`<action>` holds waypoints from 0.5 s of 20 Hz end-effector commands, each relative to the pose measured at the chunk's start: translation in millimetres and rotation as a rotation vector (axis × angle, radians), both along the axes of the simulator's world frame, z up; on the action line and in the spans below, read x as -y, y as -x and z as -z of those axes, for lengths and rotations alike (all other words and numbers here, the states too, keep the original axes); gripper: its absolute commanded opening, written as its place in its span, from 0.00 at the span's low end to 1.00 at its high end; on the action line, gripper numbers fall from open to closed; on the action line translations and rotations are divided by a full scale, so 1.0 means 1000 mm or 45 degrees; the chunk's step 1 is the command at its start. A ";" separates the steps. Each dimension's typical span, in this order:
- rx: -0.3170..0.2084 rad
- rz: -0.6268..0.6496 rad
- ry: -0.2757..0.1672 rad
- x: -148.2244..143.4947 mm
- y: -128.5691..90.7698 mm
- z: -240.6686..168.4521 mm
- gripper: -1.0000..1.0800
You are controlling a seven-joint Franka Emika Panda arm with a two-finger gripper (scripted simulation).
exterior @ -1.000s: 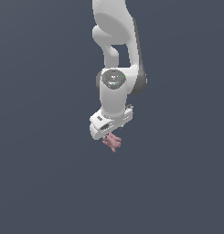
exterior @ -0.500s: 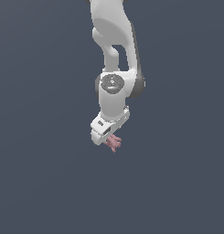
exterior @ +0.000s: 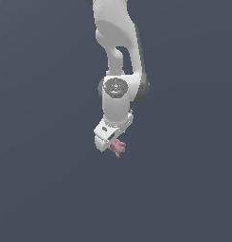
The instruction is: Pick up the object and move it to a goal position.
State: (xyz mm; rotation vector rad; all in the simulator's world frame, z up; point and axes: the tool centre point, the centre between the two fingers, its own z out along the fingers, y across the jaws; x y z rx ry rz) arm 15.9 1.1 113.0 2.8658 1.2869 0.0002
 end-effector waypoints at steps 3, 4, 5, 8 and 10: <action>0.000 -0.002 0.000 0.000 0.000 0.010 0.96; 0.000 -0.002 0.000 0.000 0.000 0.014 0.96; 0.000 -0.003 0.000 0.000 0.001 0.019 0.96; 0.000 -0.005 0.000 0.000 0.001 0.036 0.96; 0.000 -0.006 0.000 0.000 0.001 0.043 0.96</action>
